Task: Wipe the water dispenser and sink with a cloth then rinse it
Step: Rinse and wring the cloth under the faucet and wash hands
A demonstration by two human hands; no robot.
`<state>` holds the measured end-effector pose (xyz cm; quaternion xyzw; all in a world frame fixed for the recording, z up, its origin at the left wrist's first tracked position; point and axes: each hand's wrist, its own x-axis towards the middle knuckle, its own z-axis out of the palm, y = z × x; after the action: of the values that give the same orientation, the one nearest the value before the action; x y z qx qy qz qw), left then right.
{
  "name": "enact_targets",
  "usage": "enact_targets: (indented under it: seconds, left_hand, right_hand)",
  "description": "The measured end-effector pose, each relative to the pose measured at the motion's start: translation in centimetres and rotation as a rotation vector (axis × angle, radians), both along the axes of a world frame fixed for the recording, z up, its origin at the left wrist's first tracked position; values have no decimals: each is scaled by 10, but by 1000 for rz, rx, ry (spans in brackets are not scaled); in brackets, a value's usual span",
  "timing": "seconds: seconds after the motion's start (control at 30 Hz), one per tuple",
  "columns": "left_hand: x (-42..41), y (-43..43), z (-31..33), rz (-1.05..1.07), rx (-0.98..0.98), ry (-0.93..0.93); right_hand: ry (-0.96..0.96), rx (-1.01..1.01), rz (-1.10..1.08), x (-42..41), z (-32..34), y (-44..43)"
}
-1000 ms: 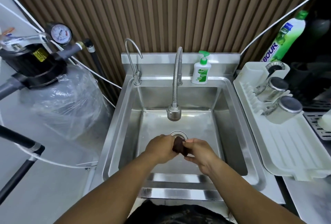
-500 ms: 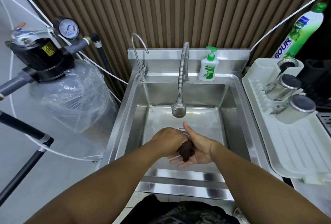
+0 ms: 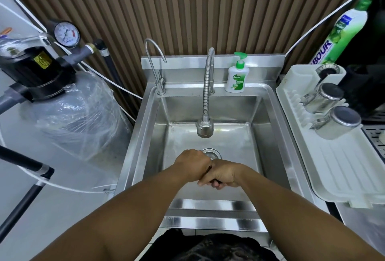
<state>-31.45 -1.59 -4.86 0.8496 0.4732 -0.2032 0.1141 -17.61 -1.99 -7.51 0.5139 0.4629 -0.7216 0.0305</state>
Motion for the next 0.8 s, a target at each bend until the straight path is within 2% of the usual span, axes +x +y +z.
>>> enact_targets:
  seconds: [0.23,0.5,0.6,0.8]
  left_hand:
    - [10,6,-7,112,-71,-79]
    - [20,13,-10,195,-191,-151]
    - [24,13,-11,196,-193,-133]
    - [23,13,-10,161,-158,-75]
  right_hand:
    - [-334,395,127,-1,-4,3]
    - [-801,840,303,-2,7,-7]
    - [-872,915,357,0,7,-9]
    - [-880,929,358,1,6,-15]
